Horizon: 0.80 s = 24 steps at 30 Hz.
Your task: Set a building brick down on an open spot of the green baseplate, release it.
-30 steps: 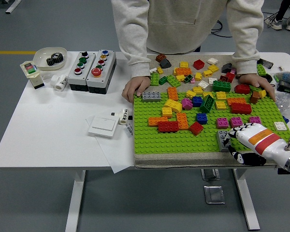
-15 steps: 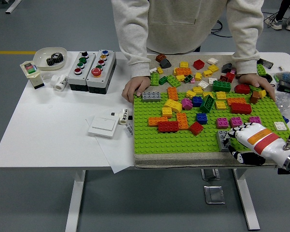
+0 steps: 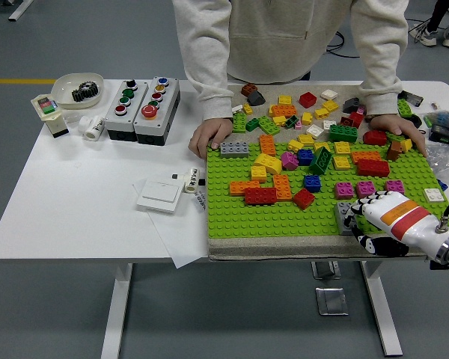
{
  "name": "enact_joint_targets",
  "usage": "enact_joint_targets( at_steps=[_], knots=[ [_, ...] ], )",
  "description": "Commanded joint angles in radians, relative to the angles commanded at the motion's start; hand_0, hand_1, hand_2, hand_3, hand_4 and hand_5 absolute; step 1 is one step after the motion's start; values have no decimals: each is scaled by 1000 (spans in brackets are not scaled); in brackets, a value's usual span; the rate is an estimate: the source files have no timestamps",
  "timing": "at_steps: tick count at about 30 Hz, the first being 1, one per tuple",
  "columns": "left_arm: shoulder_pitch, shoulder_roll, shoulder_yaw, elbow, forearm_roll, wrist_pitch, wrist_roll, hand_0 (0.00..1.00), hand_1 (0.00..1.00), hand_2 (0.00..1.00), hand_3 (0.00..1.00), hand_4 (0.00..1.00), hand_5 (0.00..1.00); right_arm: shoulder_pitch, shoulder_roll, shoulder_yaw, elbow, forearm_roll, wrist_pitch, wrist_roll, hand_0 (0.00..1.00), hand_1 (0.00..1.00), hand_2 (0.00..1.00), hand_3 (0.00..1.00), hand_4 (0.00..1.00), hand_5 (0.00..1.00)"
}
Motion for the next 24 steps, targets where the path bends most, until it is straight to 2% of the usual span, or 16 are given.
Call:
enact_joint_targets(
  at_steps=[24],
  knots=[
    [1,0,-4,0,9,0,4,605,679,641,546,558,599,1,8,-8,-21,-3,9,-1,699,643,702,621,419,317]
  ],
)
